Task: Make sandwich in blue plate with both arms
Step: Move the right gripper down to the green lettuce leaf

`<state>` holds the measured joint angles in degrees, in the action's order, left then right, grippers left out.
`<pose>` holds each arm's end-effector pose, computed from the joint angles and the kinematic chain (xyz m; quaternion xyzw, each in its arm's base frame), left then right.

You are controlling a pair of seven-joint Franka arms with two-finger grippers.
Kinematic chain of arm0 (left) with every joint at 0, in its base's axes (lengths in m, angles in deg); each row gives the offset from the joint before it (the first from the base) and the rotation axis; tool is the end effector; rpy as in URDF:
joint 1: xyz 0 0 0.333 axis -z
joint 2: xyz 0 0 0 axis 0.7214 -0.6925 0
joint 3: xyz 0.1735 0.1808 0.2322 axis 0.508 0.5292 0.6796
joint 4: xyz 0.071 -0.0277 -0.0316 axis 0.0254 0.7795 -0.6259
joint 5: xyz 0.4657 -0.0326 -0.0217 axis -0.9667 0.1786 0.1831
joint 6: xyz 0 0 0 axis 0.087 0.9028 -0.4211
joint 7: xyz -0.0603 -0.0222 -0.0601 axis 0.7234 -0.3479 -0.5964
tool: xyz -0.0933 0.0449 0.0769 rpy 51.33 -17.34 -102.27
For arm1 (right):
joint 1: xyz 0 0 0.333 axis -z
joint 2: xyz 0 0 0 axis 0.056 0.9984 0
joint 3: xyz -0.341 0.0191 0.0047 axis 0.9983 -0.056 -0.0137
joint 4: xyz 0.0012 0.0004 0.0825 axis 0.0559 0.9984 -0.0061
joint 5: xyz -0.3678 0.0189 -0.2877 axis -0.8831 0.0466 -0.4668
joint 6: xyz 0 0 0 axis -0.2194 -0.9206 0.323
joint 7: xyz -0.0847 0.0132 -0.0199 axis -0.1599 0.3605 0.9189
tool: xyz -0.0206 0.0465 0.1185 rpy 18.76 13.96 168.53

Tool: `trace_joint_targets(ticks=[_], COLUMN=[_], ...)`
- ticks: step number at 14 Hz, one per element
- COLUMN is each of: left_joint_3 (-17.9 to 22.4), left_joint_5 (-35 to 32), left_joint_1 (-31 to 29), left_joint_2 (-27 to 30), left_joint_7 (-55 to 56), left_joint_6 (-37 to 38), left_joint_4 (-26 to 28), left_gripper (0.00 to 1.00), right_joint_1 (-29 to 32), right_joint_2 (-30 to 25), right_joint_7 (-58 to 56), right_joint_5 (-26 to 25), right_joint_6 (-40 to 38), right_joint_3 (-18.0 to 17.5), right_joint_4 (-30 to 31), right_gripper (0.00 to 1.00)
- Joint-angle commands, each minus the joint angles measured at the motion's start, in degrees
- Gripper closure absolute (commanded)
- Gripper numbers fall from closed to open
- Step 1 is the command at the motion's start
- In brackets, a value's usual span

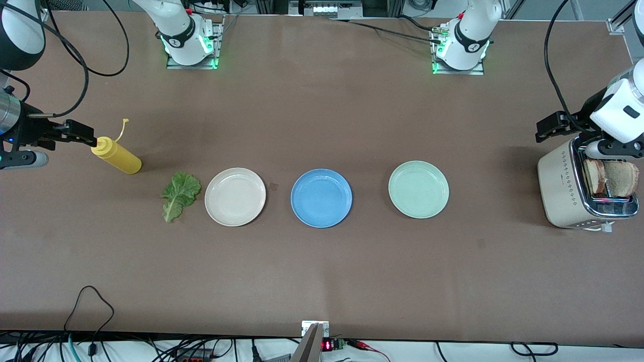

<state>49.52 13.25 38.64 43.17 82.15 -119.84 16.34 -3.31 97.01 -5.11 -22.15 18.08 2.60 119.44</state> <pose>0.6493 -0.0121 0.5790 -0.9993 -0.0038 0.0360 0.0037 0.6681 -0.0262 0.5351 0.9972 0.0502 -0.0554 0.0076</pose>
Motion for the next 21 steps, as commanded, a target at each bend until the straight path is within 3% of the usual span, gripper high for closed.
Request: trace_joint_targets(ticks=[1, 10, 15, 17, 21], left_joint_3=[-0.6, 0.1, 0.2, 0.3, 0.2], left_joint_5=[0.9, 1.7, 0.7, -0.6, -0.7], left_joint_1=[-0.9, -3.8, -5.5, -7.8, -12.9], left_joint_2=[2.4, -0.8, -5.8, -7.4, -12.4], left_joint_7=[-0.2, -1.3, -1.3, -1.3, -2.1], left_joint_6=[0.2, 0.6, 0.0, -0.1, 0.1], left_joint_4=[2.5, -0.3, -1.4, -1.8, -3.6], left_gripper=[0.0, 0.0, 0.0, 0.0, 0.0], right_joint_1=[0.2, -0.2, 0.0, -0.7, -3.1], right_joint_2=[-0.5, 2.3, 5.6, 7.5, 10.4], right_joint_7=[0.2, -0.2, 0.3, 1.9, 5.0], right_joint_5=[0.0, 0.0, 0.5, 0.5, 0.5], right_joint_6=[0.2, -0.5, 0.5, 6.2, 23.1], right_joint_3=[-0.1, -0.1, -0.1, -0.2, -0.3], right_joint_4=[0.0, 0.0, 0.3, 1.8, 10.4], right_gripper=[0.0, 0.0, 0.0, 0.0, 0.0])
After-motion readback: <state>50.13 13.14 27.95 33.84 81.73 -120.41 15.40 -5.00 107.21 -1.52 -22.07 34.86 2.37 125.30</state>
